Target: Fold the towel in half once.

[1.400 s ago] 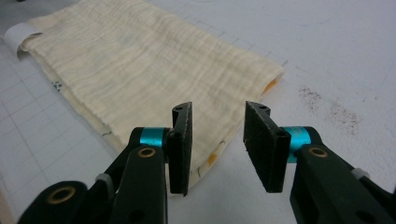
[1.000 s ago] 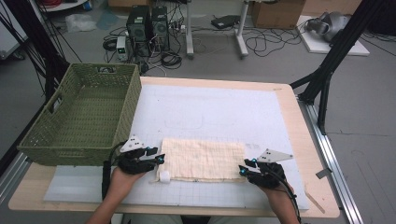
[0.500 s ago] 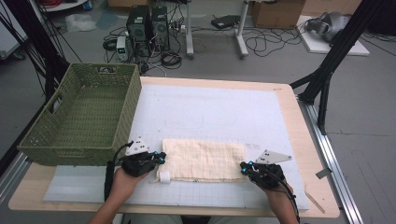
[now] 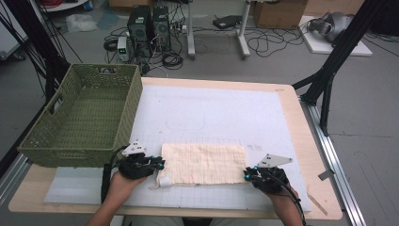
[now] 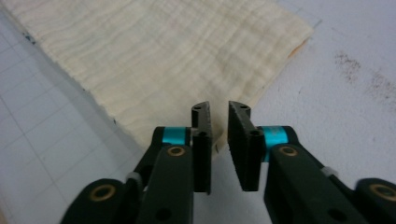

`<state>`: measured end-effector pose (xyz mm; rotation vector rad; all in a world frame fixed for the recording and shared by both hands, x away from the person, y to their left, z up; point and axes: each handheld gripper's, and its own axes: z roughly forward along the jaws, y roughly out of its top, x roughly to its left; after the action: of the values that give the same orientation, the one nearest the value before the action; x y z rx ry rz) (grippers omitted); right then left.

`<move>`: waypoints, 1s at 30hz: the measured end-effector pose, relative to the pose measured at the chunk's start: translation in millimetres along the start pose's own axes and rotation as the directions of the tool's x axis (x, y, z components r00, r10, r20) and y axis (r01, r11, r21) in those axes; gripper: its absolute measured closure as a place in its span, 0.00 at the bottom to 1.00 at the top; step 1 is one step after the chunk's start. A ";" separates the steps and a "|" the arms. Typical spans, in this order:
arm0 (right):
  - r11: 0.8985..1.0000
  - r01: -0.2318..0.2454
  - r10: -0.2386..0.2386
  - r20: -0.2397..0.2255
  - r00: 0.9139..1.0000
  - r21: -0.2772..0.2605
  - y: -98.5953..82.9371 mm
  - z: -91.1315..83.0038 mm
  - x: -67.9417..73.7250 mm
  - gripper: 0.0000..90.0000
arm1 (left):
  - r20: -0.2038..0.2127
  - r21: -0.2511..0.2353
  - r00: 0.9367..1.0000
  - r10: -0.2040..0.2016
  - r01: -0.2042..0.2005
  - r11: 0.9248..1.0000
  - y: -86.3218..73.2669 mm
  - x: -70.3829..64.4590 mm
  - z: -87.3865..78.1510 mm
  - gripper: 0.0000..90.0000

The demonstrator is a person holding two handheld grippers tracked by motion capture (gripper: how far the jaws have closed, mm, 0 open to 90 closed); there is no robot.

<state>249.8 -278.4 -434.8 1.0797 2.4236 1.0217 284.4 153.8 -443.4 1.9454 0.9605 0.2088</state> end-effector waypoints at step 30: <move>0.996 -0.069 0.071 0.023 0.997 -0.051 48.4 65.5 -51.2 0.61 | -0.064 0.045 0.997 0.035 -0.032 0.998 32.0 31.2 44.4 0.72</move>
<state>343.7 -261.8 -447.3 1.1609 2.3430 1.0780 345.0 137.5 -449.7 2.0067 0.9829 0.2731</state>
